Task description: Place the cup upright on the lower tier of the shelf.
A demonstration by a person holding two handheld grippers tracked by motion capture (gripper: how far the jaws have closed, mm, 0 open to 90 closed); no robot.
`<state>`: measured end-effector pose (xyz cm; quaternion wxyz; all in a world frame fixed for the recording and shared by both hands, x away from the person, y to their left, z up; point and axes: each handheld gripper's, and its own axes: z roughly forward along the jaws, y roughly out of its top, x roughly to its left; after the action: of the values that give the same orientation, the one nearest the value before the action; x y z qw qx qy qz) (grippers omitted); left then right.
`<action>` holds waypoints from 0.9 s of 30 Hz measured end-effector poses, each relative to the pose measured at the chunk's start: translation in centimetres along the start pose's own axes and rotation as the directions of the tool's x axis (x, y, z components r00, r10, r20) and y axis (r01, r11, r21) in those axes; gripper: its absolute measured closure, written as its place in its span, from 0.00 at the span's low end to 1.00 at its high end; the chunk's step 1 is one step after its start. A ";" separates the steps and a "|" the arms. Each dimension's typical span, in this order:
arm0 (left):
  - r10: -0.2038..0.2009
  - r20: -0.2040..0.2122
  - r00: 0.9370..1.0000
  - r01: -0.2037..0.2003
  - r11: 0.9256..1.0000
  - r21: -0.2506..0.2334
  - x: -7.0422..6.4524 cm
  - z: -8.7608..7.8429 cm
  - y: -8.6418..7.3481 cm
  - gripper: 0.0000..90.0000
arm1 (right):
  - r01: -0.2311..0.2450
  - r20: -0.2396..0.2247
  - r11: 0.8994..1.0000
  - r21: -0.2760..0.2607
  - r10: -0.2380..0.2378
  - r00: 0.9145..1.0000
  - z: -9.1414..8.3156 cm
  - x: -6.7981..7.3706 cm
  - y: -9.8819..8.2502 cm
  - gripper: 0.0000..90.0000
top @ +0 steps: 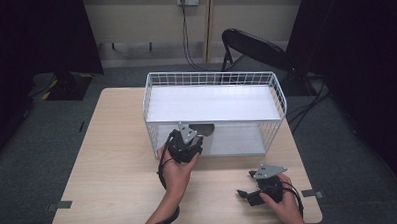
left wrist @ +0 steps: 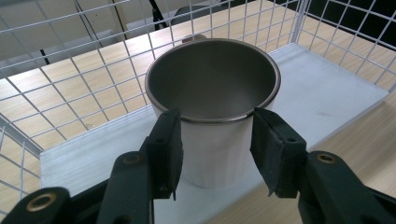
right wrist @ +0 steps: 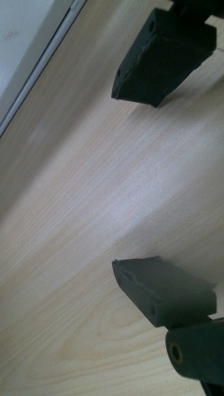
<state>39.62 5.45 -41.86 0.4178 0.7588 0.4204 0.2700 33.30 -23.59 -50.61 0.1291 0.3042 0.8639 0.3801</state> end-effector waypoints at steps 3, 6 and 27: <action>-0.003 -0.002 1.000 0.003 1.000 0.003 0.0 0.1 0.1 0.59 | 0.001 0.000 1.000 0.000 -0.001 1.000 0.0 0.0 0.0 0.16; -0.010 0.000 1.000 0.010 1.000 0.010 -0.1 0.2 0.1 0.58 | 0.000 0.000 1.000 0.000 0.000 1.000 0.0 0.0 0.0 0.16; -0.013 0.200 0.980 0.005 0.999 0.038 0.4 -1.0 -1.6 0.37 | 0.001 0.000 1.000 0.000 -0.001 1.000 0.0 0.0 0.0 0.16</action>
<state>38.44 6.67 -42.67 0.4453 0.7877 0.3845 0.1825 33.30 -23.59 -50.62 0.1292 0.3039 0.8640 0.3802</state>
